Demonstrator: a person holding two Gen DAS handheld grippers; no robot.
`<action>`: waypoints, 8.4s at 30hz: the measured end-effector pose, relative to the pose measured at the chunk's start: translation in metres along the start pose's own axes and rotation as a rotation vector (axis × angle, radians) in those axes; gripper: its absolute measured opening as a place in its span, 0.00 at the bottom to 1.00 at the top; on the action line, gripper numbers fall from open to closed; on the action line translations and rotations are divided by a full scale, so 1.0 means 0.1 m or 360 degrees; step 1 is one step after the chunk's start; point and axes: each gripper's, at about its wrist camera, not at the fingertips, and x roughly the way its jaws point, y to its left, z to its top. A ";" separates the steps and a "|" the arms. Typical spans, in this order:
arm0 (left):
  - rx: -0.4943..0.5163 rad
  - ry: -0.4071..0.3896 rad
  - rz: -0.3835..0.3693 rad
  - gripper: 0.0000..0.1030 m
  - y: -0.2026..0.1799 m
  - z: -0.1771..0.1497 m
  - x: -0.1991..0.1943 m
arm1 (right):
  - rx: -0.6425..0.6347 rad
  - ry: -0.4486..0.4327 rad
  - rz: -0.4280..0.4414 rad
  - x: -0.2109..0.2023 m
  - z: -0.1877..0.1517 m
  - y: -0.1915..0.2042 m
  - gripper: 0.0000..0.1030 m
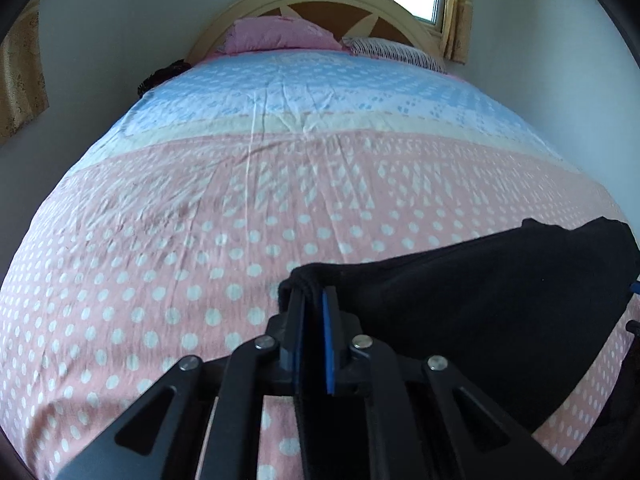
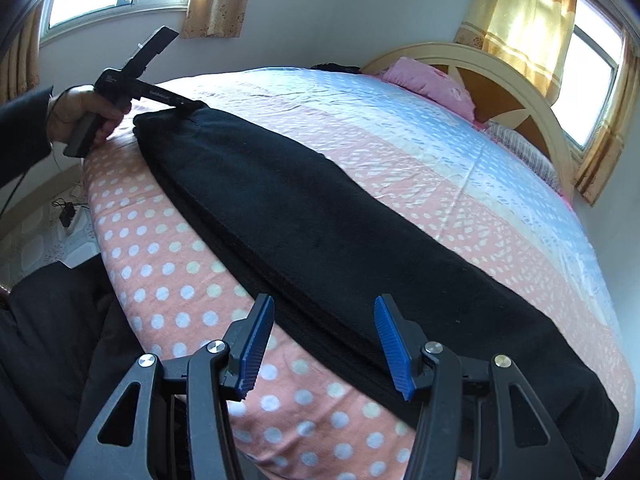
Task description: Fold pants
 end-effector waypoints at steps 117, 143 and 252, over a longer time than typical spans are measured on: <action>0.0987 0.0013 -0.0724 0.04 -3.14 -0.44 -0.30 | 0.1957 -0.0128 0.0046 -0.81 -1.87 -2.21 0.02; 0.1086 -0.0118 -0.0698 0.54 -3.09 -0.50 -0.60 | 0.2057 -0.0245 -0.0240 -1.45 -2.35 -2.54 0.38; -0.0020 -0.0197 0.0069 0.97 -0.38 -0.12 -0.28 | 0.0893 0.0150 0.0565 0.71 0.78 -0.89 0.45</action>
